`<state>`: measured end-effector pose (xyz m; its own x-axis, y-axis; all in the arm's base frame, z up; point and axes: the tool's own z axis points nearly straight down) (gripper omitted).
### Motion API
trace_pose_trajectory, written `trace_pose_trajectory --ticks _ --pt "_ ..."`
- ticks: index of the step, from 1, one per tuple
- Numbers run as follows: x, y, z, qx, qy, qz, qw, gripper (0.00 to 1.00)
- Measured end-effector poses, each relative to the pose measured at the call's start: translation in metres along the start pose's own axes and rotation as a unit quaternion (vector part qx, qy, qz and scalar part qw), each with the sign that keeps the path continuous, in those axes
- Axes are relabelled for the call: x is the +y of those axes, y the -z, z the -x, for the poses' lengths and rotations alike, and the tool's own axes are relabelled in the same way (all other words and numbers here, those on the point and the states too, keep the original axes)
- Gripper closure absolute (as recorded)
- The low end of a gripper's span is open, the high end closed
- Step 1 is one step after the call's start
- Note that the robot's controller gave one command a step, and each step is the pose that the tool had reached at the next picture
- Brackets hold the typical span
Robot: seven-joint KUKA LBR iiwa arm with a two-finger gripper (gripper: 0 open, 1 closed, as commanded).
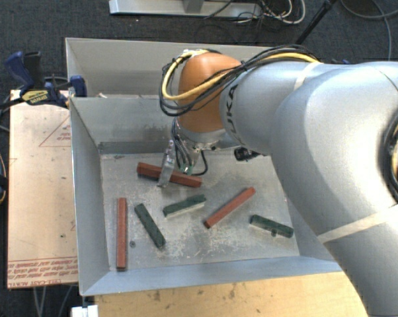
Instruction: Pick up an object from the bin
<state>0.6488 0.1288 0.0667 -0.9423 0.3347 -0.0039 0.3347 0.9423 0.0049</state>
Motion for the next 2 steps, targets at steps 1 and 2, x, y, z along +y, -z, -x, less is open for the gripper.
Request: trace_pose_trajectory --ticks 1,2 --pt "0.0003 0.0015 0.0001 0.0 0.007 -0.001 1.0 1.0" --pt "-0.0004 0.007 -0.0012 0.002 0.008 -0.002 1.0 1.0"
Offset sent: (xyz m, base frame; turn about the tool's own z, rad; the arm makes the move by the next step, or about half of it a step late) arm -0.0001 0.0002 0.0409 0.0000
